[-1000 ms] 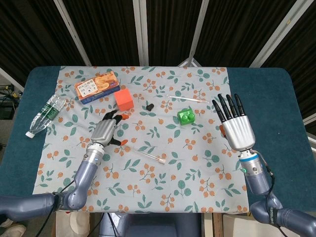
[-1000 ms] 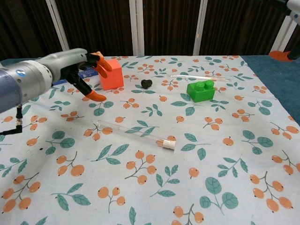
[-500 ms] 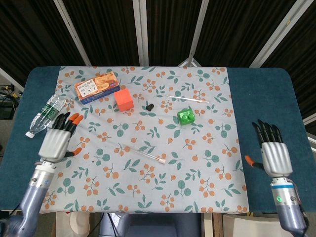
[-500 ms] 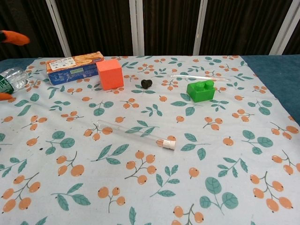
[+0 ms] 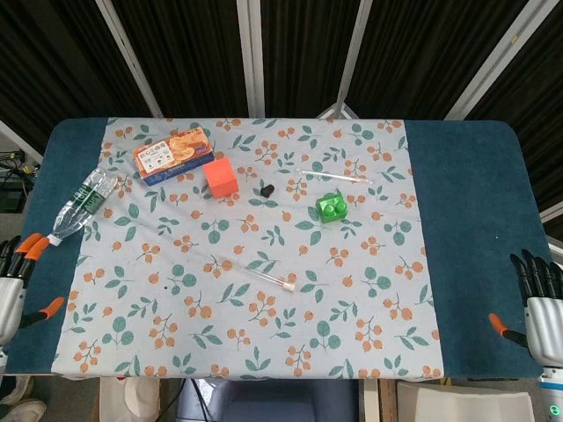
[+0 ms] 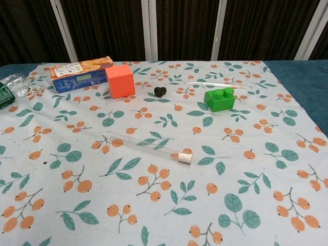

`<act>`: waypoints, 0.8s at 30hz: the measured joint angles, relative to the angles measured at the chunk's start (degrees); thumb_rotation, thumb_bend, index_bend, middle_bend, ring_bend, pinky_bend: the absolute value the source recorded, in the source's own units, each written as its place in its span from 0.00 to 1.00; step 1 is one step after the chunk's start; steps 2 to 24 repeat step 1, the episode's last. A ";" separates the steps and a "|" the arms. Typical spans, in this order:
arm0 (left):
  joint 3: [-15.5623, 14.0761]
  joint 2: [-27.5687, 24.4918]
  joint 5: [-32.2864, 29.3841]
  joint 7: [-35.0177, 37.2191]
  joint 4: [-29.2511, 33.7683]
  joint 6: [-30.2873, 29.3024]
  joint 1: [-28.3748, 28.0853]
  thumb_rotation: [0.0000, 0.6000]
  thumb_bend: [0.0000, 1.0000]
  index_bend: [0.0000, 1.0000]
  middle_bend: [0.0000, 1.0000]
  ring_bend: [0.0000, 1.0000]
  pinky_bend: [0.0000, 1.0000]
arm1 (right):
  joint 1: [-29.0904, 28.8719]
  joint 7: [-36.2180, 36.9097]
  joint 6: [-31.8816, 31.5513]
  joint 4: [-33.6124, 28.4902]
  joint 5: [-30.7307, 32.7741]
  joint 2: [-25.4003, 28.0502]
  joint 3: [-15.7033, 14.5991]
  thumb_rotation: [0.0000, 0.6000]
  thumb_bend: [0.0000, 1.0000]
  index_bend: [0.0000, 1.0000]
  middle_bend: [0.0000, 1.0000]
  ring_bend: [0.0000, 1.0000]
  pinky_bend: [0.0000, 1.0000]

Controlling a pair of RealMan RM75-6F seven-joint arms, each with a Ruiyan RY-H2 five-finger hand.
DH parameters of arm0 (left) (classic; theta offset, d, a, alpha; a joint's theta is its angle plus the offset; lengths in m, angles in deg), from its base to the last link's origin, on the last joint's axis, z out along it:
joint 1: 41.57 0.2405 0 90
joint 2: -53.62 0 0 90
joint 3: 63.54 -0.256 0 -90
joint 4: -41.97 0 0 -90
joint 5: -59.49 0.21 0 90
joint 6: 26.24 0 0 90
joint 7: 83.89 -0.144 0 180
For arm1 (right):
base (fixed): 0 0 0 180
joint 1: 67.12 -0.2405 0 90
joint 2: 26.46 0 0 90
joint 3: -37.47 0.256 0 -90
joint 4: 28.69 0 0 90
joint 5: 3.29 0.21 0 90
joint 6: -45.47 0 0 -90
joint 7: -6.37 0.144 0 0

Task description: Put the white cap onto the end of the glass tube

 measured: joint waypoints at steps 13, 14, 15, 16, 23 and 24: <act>0.19 -0.27 -0.24 0.82 -0.26 -0.04 0.36 1.00 0.11 0.08 0.07 0.00 0.00 | 0.07 0.14 0.06 0.35 0.01 -0.16 0.18 1.00 0.20 0.00 0.00 0.00 0.00; 0.19 -0.27 -0.24 0.82 -0.26 -0.04 0.36 1.00 0.11 0.08 0.07 0.00 0.00 | 0.07 0.14 0.06 0.35 0.01 -0.16 0.18 1.00 0.20 0.00 0.00 0.00 0.00; 0.19 -0.27 -0.24 0.82 -0.26 -0.04 0.36 1.00 0.11 0.08 0.07 0.00 0.00 | 0.07 0.14 0.06 0.35 0.01 -0.16 0.18 1.00 0.20 0.00 0.00 0.00 0.00; 0.19 -0.27 -0.24 0.82 -0.26 -0.04 0.36 1.00 0.11 0.08 0.07 0.00 0.00 | 0.07 0.14 0.06 0.35 0.01 -0.16 0.18 1.00 0.20 0.00 0.00 0.00 0.00; 0.19 -0.27 -0.24 0.82 -0.26 -0.04 0.36 1.00 0.11 0.08 0.07 0.00 0.00 | 0.07 0.14 0.06 0.35 0.01 -0.16 0.18 1.00 0.20 0.00 0.00 0.00 0.00; 0.19 -0.27 -0.24 0.82 -0.26 -0.04 0.36 1.00 0.11 0.08 0.07 0.00 0.00 | 0.07 0.14 0.06 0.35 0.01 -0.16 0.18 1.00 0.20 0.00 0.00 0.00 0.00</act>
